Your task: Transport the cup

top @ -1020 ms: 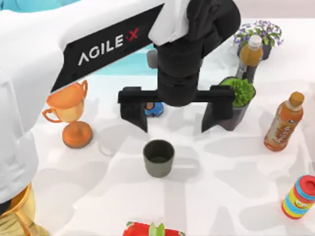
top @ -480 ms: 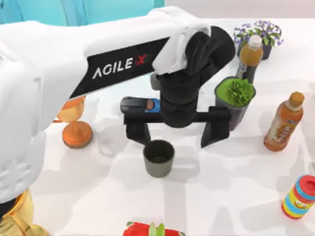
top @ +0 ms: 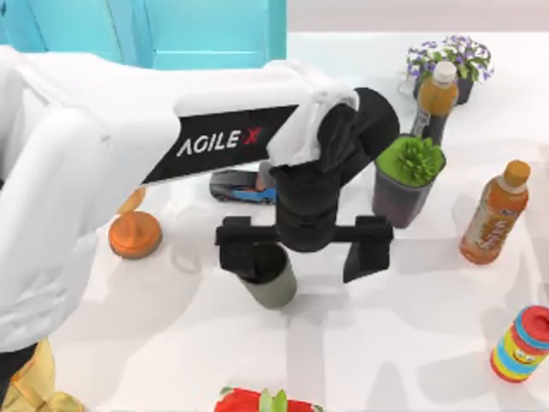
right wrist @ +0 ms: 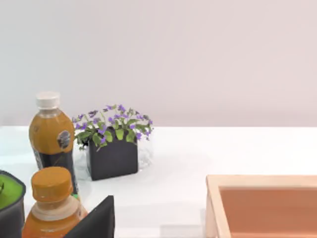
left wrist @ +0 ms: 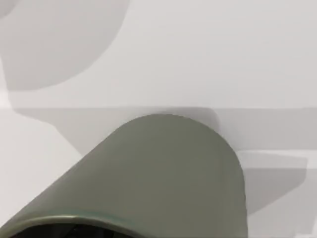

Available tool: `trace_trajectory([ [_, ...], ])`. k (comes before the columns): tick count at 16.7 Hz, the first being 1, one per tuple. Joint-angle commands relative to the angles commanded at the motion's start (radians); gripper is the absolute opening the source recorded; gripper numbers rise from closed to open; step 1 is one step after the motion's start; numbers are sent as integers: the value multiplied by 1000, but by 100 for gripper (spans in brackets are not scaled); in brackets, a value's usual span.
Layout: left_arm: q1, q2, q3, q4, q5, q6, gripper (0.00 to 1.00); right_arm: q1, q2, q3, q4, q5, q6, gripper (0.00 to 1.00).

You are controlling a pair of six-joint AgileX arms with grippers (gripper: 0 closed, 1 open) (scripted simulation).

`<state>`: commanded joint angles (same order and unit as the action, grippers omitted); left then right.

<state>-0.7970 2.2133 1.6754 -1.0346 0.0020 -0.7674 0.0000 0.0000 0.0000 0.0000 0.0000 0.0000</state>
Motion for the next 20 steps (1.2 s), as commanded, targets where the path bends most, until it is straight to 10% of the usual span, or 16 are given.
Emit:
trace_trajectory([
  [13,0,0,0,0,0,0,2,0,0,0,0,0,0,100],
  [20,0,0,0,0,0,0,0,0,0,0,0,0,0,100],
])
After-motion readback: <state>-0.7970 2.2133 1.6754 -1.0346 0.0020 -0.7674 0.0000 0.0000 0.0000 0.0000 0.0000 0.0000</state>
